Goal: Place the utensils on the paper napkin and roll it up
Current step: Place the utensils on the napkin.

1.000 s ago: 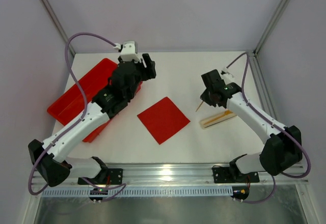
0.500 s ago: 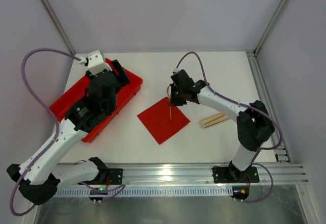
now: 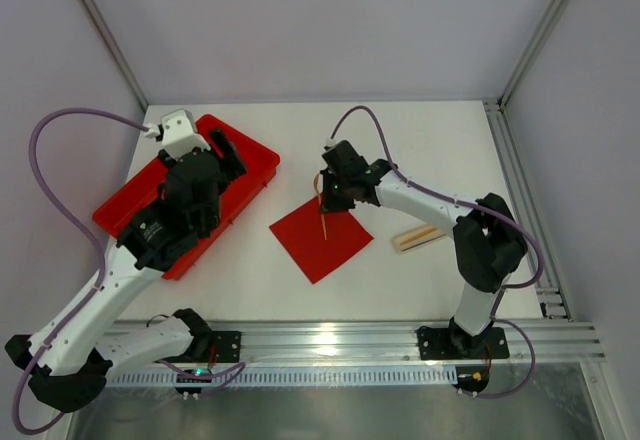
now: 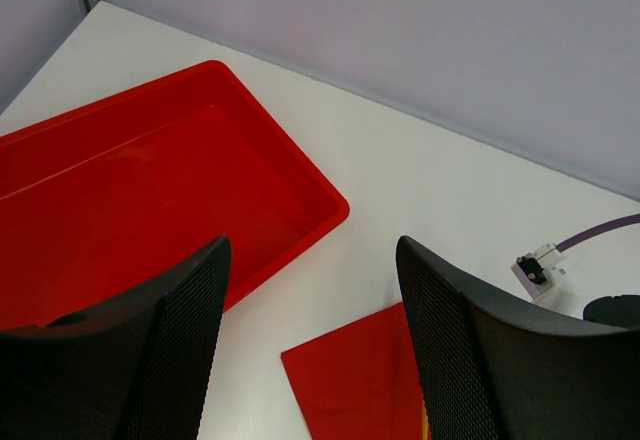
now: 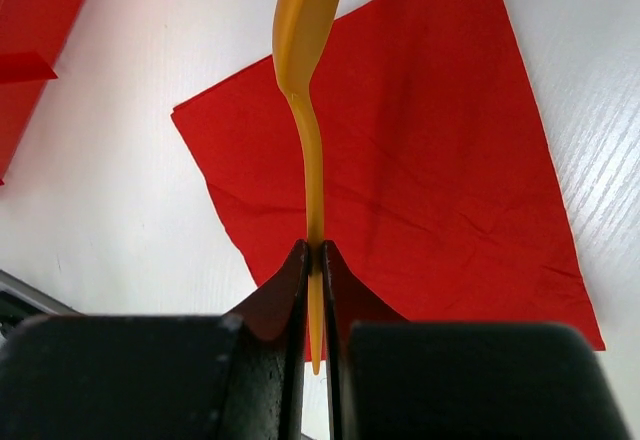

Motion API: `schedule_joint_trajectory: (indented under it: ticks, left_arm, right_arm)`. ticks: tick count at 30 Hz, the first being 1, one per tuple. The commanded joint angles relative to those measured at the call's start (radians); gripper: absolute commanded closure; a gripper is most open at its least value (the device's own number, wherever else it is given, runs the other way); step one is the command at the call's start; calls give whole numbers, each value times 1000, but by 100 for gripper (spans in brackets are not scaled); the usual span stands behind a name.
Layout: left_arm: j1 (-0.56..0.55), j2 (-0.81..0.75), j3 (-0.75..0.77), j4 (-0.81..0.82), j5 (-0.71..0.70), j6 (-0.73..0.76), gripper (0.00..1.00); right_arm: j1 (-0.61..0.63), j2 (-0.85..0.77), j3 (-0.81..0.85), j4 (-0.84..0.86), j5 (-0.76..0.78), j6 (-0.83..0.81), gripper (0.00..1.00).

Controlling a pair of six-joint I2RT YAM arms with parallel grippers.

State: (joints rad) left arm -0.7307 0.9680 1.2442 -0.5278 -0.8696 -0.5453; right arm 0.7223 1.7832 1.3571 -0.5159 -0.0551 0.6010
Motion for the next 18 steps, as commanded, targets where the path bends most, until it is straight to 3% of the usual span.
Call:
schedule_joint_trajectory:
  ticks: [1, 5, 11, 18]
  left_arm:
    - [-1, -8, -2, 6, -3, -30, 31]
    - [-1, -6, 3, 12, 32, -21, 31]
    - [-1, -17, -15, 18, 49, -15, 31]
    - [-1, -28, -22, 35, 83, -1, 31]
  right_arm:
    - [22, -25, -24, 42, 49, 59, 96]
    - [25, -30, -43, 56, 51, 24, 96]
    - [25, -11, 28, -24, 118, -279, 96]
    - [37, -99, -55, 31, 95, -622, 96]
